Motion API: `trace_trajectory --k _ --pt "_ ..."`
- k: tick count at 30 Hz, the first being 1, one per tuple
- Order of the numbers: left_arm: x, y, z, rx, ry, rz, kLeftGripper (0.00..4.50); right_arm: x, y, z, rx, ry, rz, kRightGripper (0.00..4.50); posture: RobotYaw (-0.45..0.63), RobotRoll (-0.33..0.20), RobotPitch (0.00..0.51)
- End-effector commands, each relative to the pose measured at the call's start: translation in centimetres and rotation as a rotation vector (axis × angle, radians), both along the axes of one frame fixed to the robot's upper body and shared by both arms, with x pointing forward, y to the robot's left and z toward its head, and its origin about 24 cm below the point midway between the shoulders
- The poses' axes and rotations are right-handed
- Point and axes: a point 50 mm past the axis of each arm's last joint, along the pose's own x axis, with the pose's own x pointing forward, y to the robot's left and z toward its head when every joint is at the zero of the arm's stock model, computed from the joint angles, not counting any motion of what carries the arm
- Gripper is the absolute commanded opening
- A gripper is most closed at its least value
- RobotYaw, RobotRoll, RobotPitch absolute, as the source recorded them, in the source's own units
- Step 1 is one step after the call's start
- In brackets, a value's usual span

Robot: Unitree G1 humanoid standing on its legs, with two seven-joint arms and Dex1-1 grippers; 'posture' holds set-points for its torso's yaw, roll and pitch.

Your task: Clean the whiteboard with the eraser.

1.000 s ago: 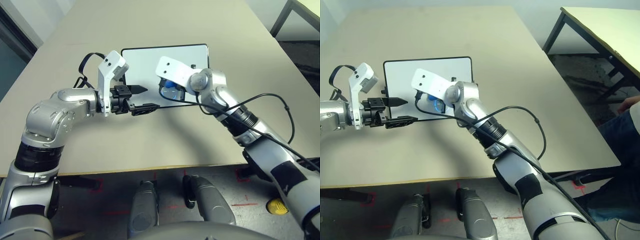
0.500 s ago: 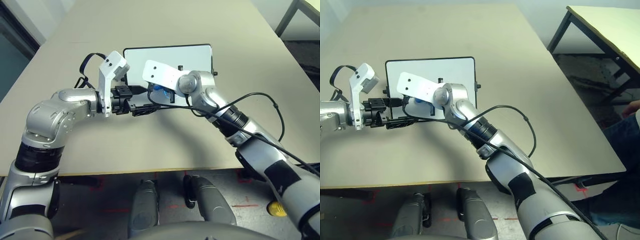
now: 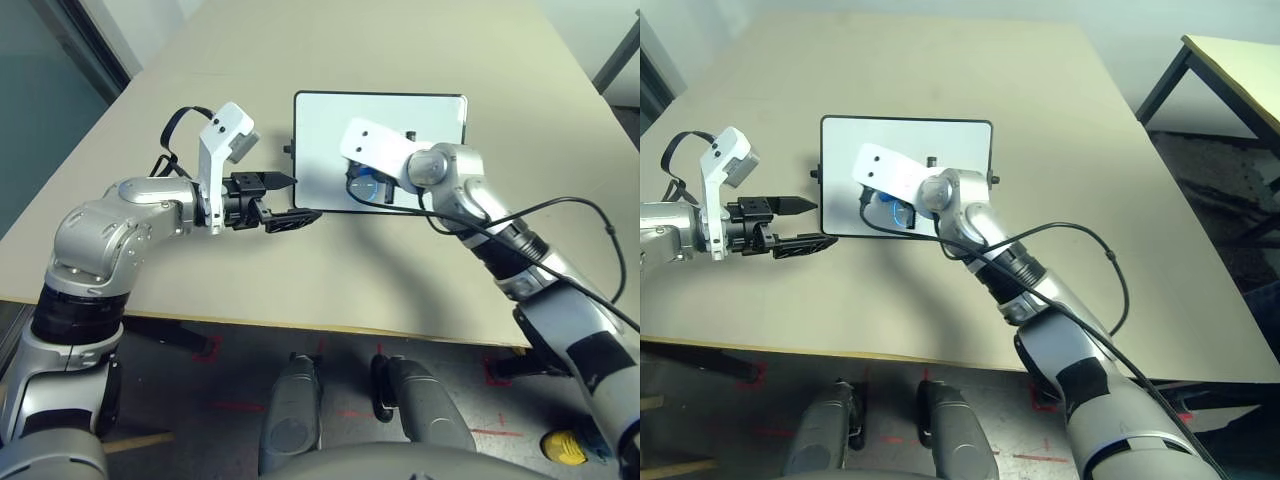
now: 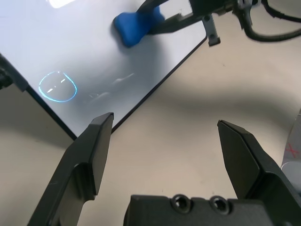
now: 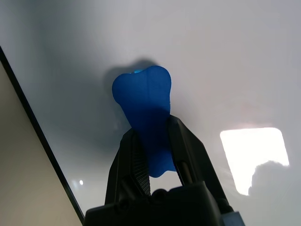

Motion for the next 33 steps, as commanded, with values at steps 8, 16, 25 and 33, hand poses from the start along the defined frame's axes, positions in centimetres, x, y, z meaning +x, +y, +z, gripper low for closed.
trace_trajectory --k 8,16,25,33 --pt "0.1 -0.4 0.0 0.011 0.005 -0.021 4.5 -1.4 -5.2 -2.9 -0.044 0.128 -0.215 0.77 -0.08 0.0 0.188" --pt "0.4 -0.4 0.3 0.01 -0.01 -0.017 4.5 -1.4 -4.0 -1.8 0.031 0.108 -0.198 0.77 -0.06 0.0 0.182" --pt "2.4 1.7 2.1 -0.082 -0.254 0.191 4.5 -1.5 -4.4 7.2 0.467 -0.109 -0.319 0.77 -0.02 0.0 0.171" --pt "4.1 6.1 5.4 -0.238 -0.628 0.553 4.5 -1.7 -10.5 6.7 0.642 -0.153 -0.662 0.77 -0.01 0.0 0.166"
